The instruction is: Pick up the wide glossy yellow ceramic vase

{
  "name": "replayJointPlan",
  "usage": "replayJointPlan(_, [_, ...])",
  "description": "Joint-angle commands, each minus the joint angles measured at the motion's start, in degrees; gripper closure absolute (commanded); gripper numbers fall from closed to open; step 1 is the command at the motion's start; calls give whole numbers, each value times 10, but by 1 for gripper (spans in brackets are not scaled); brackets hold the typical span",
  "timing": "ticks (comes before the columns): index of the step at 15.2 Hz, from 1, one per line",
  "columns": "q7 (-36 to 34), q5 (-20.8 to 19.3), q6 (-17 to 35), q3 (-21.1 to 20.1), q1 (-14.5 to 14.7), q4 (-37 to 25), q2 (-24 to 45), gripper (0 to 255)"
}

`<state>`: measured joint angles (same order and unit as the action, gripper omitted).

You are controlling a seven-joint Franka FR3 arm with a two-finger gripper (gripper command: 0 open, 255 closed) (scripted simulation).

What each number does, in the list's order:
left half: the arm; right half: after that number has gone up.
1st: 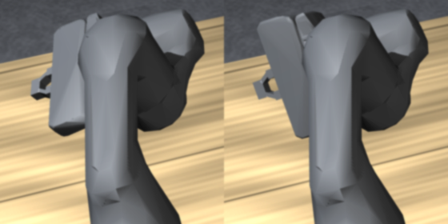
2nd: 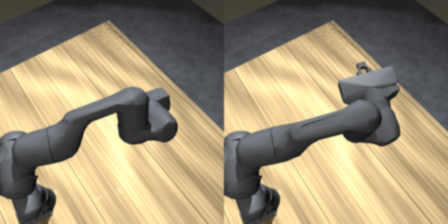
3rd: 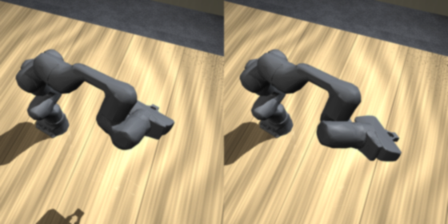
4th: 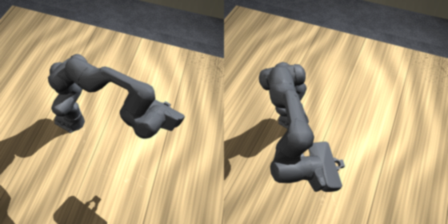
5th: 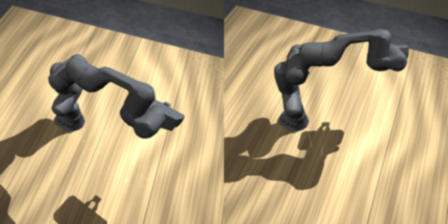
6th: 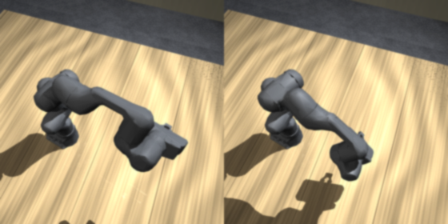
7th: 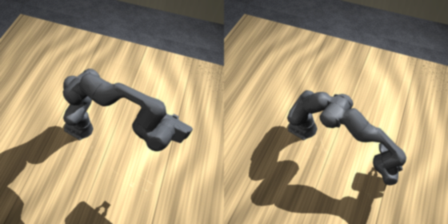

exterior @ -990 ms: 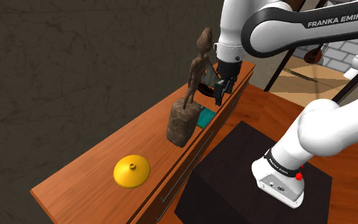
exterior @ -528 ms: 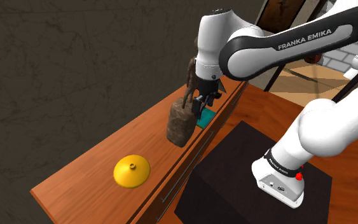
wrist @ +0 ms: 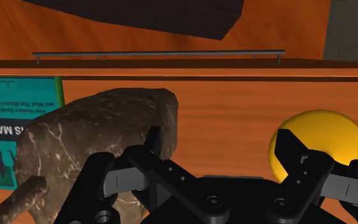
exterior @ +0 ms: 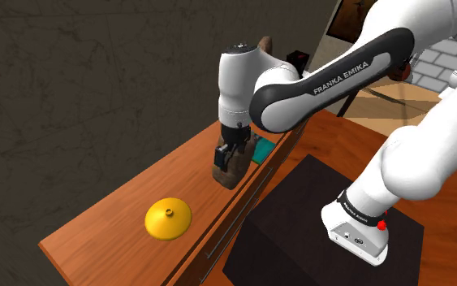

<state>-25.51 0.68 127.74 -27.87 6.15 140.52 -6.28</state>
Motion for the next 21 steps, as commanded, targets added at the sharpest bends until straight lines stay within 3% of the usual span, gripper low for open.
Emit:
replayJointPlan(1, [-35, -25, 27, -14, 3, -21, 47, 0])
replayJointPlan(6, [-124, -112, 72, -21, 27, -89, 166, 0])
replayJointPlan(12, [-210, -204, 96, 7, 90, -195, 300, 0])
replayJointPlan(18, [-258, -259, 96, 41, 159, -322, 422, 0])
replayJointPlan(21, [-265, -269, 110, 50, 166, -326, 440, 0])
